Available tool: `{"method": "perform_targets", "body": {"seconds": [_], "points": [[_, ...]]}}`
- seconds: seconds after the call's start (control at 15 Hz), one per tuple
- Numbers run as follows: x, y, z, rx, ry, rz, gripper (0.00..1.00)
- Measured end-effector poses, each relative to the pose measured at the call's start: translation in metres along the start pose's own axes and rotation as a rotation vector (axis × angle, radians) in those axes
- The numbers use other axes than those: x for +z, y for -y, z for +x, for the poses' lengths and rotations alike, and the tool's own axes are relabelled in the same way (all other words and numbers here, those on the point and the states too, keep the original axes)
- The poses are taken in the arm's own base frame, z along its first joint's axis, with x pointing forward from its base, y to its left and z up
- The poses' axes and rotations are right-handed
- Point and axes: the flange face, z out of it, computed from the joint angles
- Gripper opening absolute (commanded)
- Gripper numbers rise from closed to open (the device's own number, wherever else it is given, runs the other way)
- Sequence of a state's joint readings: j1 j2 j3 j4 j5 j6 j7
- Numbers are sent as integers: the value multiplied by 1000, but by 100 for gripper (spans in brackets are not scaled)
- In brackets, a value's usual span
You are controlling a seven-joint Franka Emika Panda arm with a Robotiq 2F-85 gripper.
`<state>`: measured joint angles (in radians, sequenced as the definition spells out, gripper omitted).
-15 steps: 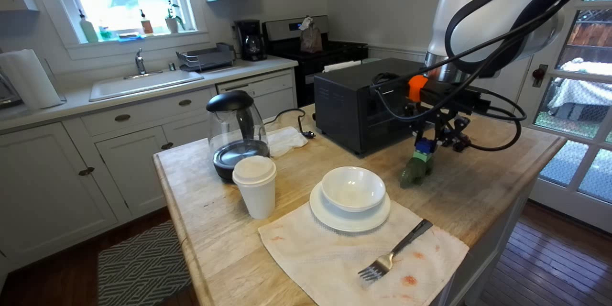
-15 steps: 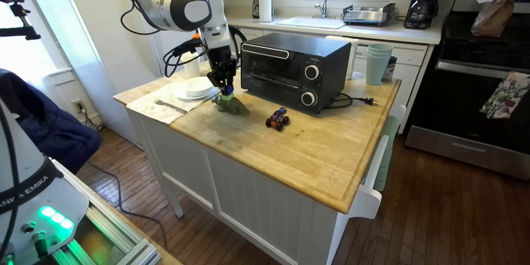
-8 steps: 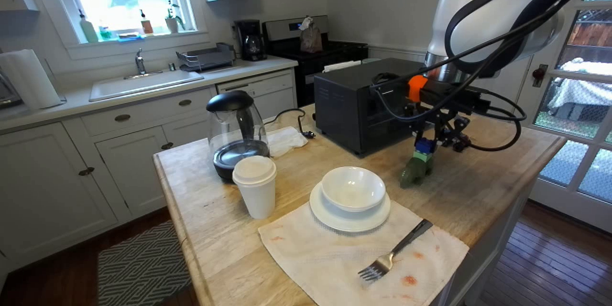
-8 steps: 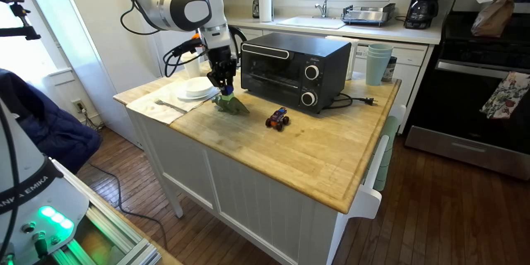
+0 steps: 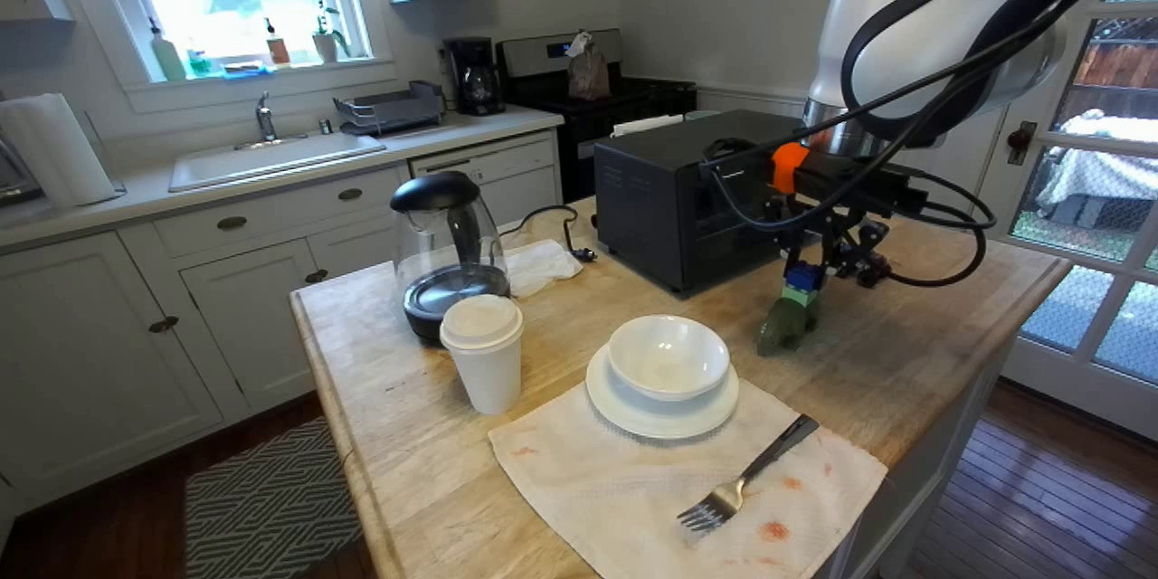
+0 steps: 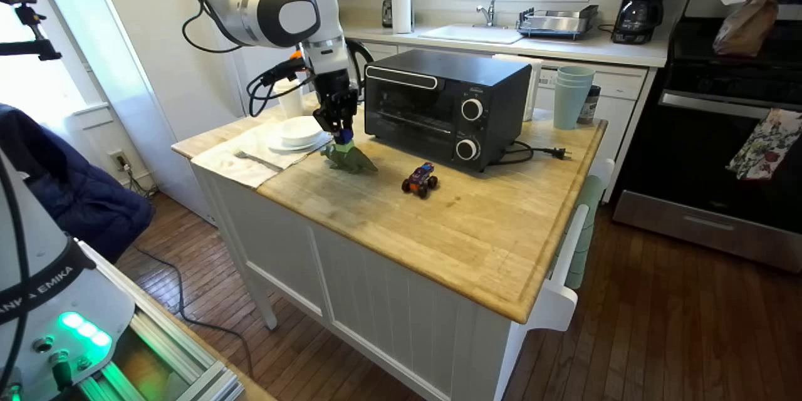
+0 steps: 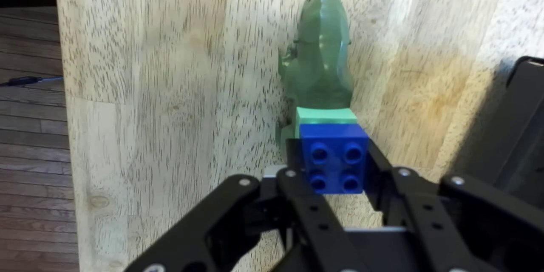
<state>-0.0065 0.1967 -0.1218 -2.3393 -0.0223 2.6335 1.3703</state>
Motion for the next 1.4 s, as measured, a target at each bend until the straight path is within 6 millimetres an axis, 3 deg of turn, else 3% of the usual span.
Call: {"method": "perform_targets", "body": {"seconds": [0.2,0.27,0.33,0.47,0.73,1.0,1.4], "points": [[0,0,0,0,0,0,11],[0,0,0,0,0,0,30],[0,0,0,0,0,0,61],[0,0,0,0,0,-1,68],[12,-3,-1,-2,3,-26,97],[20,-5,-1,-3,4,-42,100],[17,-3,0,-4,3,-34,100]]}}
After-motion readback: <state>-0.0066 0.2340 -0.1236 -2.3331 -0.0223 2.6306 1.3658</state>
